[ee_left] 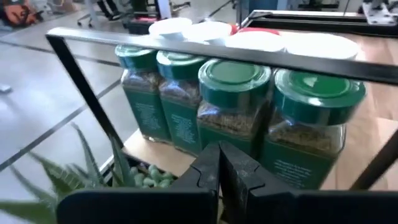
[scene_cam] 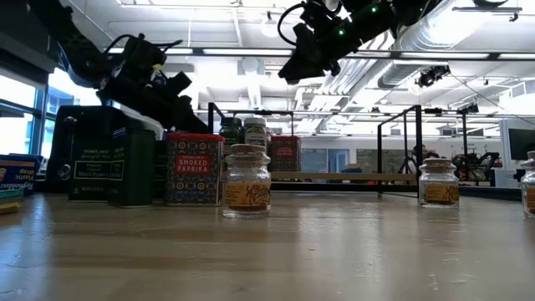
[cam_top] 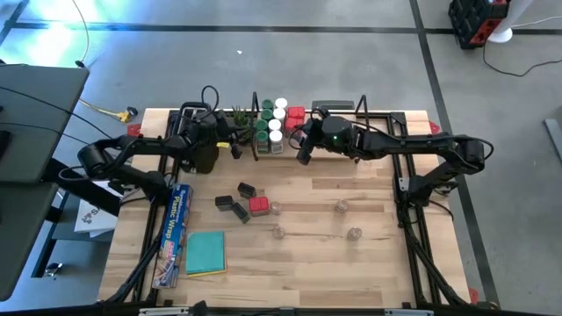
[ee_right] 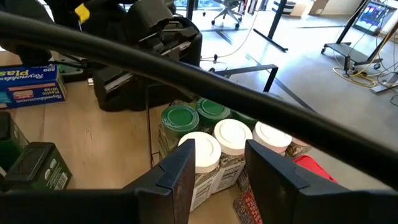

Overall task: Shelf spices
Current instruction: Put the bottom red seasoning can on the shelf aligned with the other red seasoning can

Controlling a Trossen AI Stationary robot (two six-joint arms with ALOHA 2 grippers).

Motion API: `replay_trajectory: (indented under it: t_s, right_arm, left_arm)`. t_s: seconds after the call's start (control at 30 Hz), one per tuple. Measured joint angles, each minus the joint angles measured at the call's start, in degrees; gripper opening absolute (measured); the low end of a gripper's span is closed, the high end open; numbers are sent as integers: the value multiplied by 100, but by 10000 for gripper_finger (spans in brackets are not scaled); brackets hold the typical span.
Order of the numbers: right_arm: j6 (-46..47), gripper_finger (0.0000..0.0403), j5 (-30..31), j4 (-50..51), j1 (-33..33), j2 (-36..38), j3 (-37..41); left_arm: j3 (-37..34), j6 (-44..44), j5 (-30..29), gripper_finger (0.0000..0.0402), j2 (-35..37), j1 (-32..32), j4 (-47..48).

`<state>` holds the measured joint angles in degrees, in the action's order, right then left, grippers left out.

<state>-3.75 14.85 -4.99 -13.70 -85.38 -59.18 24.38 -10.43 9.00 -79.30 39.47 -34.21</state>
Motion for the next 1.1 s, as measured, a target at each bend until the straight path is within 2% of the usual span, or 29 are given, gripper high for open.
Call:
replay_trajectory:
  t_s: [0.17, 0.43, 0.6, 0.7, 0.9, 1.1]
  right_arm:
    - [54, 133, 0, 4, 0, 0, 0]
    - [140, 133, 0, 2, 39, 0, 0]
    - [136, 133, -3, 0, 66, 0, 0]
    - [138, 133, -2, -10, 64, 0, 0]
    - [136, 133, -2, -149, 64, 0, 0]
    - [127, 133, -2, -171, 64, 0, 0]
  left_arm:
    - [129, -98, 249, 0, -150, 73, 11]
    - [125, -562, 281, 0, -165, 311, 126]
    - [116, -1036, 894, 0, -165, 432, 166]
    - [116, -1342, 911, 0, -167, 432, 169]
    - [116, -1391, 1006, 0, -164, 397, 89]
    - [65, -1523, 996, 0, 335, 391, 45]
